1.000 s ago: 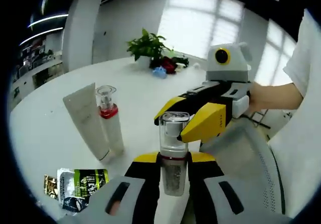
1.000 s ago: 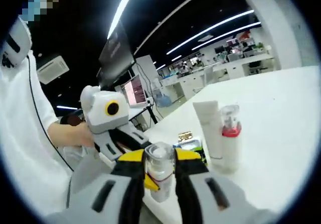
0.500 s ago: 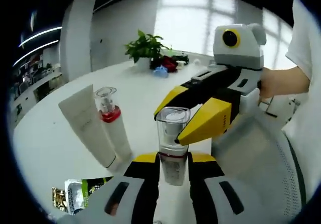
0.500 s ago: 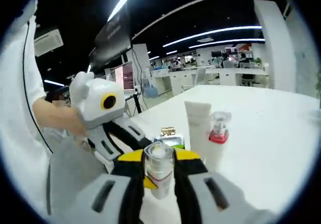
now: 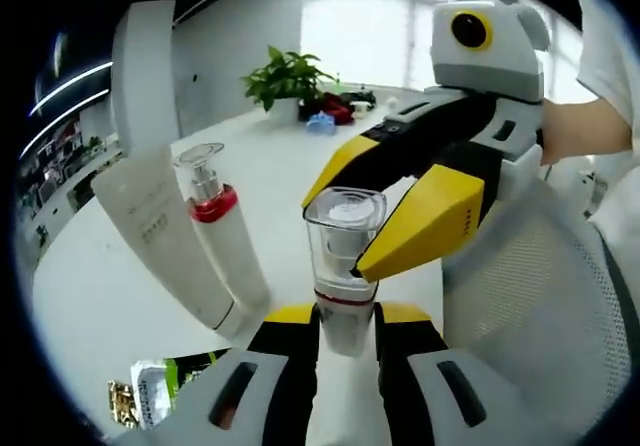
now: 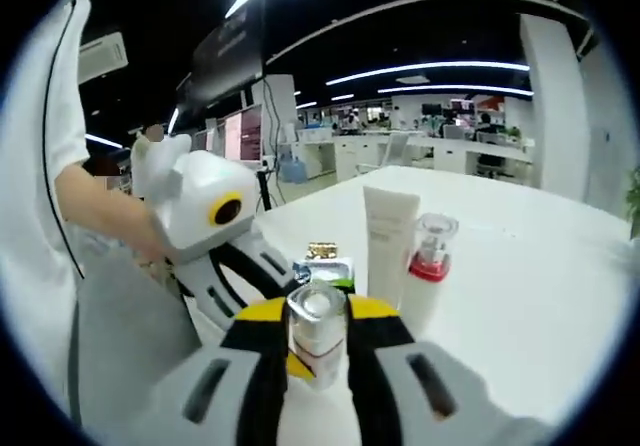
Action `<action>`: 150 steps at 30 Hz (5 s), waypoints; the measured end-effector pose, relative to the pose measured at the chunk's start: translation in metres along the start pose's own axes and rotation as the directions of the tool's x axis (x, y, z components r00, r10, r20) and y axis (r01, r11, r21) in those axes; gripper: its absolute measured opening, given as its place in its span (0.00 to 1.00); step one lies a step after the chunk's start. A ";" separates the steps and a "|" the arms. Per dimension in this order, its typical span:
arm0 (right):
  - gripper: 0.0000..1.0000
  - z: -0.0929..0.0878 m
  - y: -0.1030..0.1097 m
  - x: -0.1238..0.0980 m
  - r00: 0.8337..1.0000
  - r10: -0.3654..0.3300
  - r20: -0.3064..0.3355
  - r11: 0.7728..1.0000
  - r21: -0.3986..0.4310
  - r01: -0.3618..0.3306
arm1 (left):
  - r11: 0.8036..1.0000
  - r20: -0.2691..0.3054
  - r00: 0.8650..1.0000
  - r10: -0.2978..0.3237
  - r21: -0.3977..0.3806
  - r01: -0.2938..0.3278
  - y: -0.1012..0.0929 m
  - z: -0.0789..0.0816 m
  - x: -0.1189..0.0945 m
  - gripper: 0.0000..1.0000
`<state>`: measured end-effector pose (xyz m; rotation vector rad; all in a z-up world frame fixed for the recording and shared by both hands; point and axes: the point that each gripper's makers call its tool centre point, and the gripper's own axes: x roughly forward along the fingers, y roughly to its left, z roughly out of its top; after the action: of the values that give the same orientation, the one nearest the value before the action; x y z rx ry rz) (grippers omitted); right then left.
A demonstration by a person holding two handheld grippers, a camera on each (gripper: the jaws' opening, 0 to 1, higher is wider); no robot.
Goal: Arrange the skincare products in the storage area until every visible bottle or jar stands upright without overlapping.
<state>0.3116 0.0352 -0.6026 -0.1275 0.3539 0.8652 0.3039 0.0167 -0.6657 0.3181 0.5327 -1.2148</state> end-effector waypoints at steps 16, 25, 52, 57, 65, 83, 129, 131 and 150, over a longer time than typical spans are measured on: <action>0.21 -0.021 -0.021 0.013 0.997 -0.054 -0.061 0.998 -0.027 0.052 | 1.000 -0.034 0.999 -0.006 0.020 0.006 0.018 -0.012 0.027 0.18; 0.21 -0.025 -0.028 0.023 0.994 -0.073 -0.085 0.996 -0.066 0.067 | 1.000 -0.049 0.999 0.008 0.012 -0.007 0.029 -0.014 0.034 0.18; 0.21 -0.023 -0.060 0.033 0.991 -0.122 -0.063 0.991 -0.063 0.118 | 1.000 -0.052 0.999 0.008 0.007 -0.007 0.052 -0.007 0.049 0.18; 0.21 -0.023 -0.064 0.033 0.991 -0.123 -0.058 0.991 -0.060 0.120 | 1.000 -0.050 0.999 0.006 0.012 -0.006 0.054 -0.005 0.052 0.18; 0.22 -0.023 -0.065 0.034 0.990 -0.126 -0.058 0.991 -0.057 0.122 | 1.000 -0.053 0.999 0.004 0.013 -0.003 0.058 -0.006 0.055 0.18; 0.23 -0.024 -0.066 0.035 0.992 -0.121 -0.043 0.993 -0.012 0.121 | 1.000 -0.061 0.998 0.003 0.009 -0.003 0.055 -0.007 0.054 0.22; 0.77 -0.033 -0.028 0.006 0.996 -0.053 -0.072 0.997 0.044 0.056 | 0.979 -0.123 0.989 0.086 -0.173 -0.107 0.045 -0.032 -0.018 0.58; 0.80 -0.035 -0.024 0.004 0.995 -0.049 -0.082 0.998 0.037 0.052 | 0.976 -0.123 0.988 0.096 -0.182 -0.117 0.044 -0.035 -0.024 0.58; 0.98 -0.044 -0.010 -0.021 0.990 -0.041 -0.133 0.998 0.048 0.048 | 0.930 -0.134 0.964 0.230 -0.260 -0.258 0.035 -0.058 -0.082 0.82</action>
<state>0.2957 0.0020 -0.6367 -0.1448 0.4946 0.8050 0.3037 0.1232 -0.6710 0.2020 0.7201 -0.8724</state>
